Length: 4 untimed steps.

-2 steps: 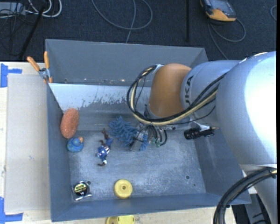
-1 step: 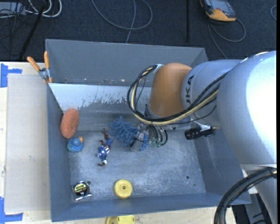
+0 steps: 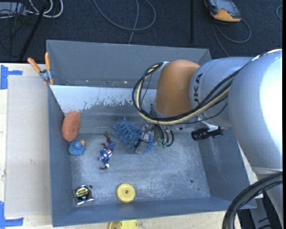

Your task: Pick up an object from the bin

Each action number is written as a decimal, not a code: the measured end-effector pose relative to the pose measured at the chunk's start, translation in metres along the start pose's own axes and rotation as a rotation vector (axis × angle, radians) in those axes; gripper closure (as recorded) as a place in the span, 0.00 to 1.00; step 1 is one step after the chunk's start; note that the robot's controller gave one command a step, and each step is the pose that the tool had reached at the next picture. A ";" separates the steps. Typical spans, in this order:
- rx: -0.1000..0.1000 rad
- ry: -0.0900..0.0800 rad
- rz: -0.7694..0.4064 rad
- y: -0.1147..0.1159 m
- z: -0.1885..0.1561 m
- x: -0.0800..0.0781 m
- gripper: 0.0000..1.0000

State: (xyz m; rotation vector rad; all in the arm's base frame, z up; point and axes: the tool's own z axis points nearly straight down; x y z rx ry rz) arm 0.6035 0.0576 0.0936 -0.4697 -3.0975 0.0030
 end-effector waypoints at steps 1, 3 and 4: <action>-0.004 -0.009 0.000 0.001 -0.016 -0.003 1.00; -0.004 -0.011 -0.001 0.001 -0.020 -0.003 1.00; -0.002 -0.003 -0.002 0.000 -0.031 -0.001 1.00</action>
Offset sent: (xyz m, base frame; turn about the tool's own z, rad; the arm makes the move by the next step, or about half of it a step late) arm -0.0001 0.0000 0.0719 0.0000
